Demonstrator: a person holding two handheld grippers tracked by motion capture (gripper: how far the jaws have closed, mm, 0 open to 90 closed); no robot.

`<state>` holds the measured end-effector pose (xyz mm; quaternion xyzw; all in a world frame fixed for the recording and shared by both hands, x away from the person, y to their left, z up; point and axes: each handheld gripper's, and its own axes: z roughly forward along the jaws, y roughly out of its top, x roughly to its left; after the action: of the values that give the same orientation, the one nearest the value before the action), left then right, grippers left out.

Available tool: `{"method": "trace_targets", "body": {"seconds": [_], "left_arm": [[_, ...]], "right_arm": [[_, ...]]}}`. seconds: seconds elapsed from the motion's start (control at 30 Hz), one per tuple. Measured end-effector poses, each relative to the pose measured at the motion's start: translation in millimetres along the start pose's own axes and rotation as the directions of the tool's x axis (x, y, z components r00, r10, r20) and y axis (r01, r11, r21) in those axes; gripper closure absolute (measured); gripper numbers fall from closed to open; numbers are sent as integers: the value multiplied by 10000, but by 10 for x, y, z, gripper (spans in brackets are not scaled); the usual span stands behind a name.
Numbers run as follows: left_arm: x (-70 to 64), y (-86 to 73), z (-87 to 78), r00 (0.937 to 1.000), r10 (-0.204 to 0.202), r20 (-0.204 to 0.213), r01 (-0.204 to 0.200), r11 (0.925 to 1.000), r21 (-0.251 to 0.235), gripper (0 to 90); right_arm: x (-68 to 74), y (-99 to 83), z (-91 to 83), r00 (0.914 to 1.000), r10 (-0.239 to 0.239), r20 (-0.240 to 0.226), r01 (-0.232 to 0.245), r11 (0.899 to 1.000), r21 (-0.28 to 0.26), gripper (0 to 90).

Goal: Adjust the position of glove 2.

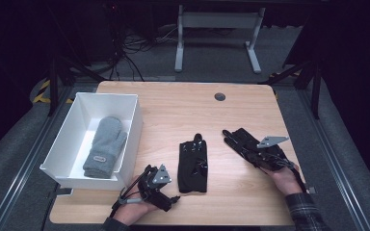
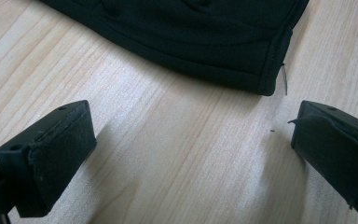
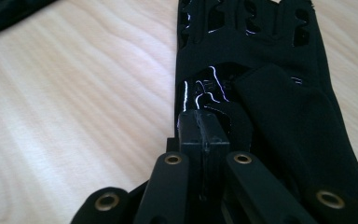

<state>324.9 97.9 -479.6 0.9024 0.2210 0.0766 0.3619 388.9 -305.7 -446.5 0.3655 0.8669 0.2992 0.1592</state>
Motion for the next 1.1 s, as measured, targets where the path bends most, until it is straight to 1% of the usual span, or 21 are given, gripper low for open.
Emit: {"method": "trace_targets", "body": {"seconds": [0.17, 0.3, 0.37, 0.4, 0.47, 0.5, 0.53, 0.6, 0.67, 0.83, 0.9, 0.97, 1.1], "left_arm": [[0, 0, 0, 10000, 0, -5, 0, 10000, -1, 0], [0, 0, 0, 10000, -2, -2, 2, 10000, 0, 0], [0, 0, 0, 10000, 0, -2, 0, 10000, -1, 0], [0, 0, 0, 10000, -4, -2, 4, 10000, -3, 0], [0, 0, 0, 10000, -2, -3, 2, 10000, -3, 0], [0, 0, 0, 10000, 3, -1, -3, 10000, 2, 0], [0, 0, 0, 10000, 0, -1, 0, 10000, -2, 0], [0, 0, 0, 10000, -1, 0, 1, 10000, -1, 0], [0, 0, 0, 10000, -1, -1, 1, 10000, -3, 0], [1, 0, 0, 10000, 3, 3, -3, 10000, -1, 0], [0, 0, 0, 10000, -3, 4, 3, 10000, -5, 0], [0, 0, 0, 10000, 1, 4, -1, 10000, -3, 0], [1, 0, 0, 10000, 5, 1, -5, 10000, 1, 0]], "right_arm": [[159, 3, -6, 9986, -352, -384, 353, 9994, 22, 900], [253, -2, -9, 9971, -479, -598, 479, 9988, -23, 900], [289, 2, -22, 9962, -597, -630, 596, 9982, -31, 900], [297, 7, -43, 9962, -667, -567, 662, 9977, -117, 900], [280, 20, -133, 9969, -652, -445, 628, 9965, -545, 900], [255, 20, -185, 9977, -574, -353, 546, 9956, -760, 900], [222, 11, -231, 9986, -487, -201, 469, 9953, -850, 900], [133, -42, -295, 9995, -311, 101, 318, 9960, -840, 900], [8, -133, -343, 9993, 33, 376, -5, 9971, -759, 900], [-253, -317, -412, 9947, 684, 769, -636, 9960, -633, 900], [-331, -367, -423, 9922, 912, 853, -861, 9943, -621, 900], [-375, -399, -410, 9914, 1016, 826, -976, 9939, -506, 900], [-399, -413, -349, 9927, 945, 745, -926, 9953, -283, 900]]}}
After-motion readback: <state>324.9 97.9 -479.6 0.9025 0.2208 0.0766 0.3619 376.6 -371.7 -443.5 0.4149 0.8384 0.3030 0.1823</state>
